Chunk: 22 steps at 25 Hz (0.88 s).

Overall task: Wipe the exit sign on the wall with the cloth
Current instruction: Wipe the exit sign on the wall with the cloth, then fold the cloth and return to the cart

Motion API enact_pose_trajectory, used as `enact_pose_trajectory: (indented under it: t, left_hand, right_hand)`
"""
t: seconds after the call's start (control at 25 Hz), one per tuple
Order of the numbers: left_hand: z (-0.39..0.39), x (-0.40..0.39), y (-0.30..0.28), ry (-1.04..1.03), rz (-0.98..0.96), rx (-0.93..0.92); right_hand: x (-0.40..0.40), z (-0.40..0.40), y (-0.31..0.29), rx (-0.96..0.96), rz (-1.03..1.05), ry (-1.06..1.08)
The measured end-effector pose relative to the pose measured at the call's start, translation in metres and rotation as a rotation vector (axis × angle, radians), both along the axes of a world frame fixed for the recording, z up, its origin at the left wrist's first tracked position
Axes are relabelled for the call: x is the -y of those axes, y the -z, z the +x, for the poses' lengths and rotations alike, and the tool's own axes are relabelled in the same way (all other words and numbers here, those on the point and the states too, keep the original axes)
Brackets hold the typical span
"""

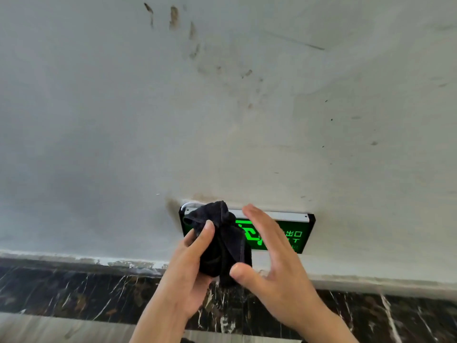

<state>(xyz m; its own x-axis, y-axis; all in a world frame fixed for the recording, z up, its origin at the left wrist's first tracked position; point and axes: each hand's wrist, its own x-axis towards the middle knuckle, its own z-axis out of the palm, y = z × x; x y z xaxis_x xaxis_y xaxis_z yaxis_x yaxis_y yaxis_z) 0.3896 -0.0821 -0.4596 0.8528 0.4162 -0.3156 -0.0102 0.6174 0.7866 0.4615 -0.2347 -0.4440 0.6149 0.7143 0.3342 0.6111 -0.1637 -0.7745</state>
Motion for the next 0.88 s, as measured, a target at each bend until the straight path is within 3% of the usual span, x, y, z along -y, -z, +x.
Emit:
enact_pose_trajectory:
  t: [0.16,0.32,0.6,0.72,0.88]
  left_hand:
    - [-0.001,0.001,0.001,0.052,0.014,0.000]
    - [-0.003,0.004,0.003,0.063,0.006,0.003]
    - [-0.015,-0.017,0.007,-0.056,-0.035,0.012]
    - [-0.015,-0.015,0.005,-0.049,-0.070,0.023]
    - [-0.007,-0.001,-0.001,-0.029,-0.074,0.060]
  right_hand:
    - [0.008,-0.015,0.018,-0.014,-0.077,0.007]
    - [0.009,-0.014,0.032,-0.024,-0.024,0.177]
    - [0.014,-0.002,0.053,-0.456,-0.034,0.332]
    - [0.012,-0.002,0.051,-0.646,-0.060,0.211]
    - [-0.005,-0.014,0.048,-0.630,-0.127,-0.001]
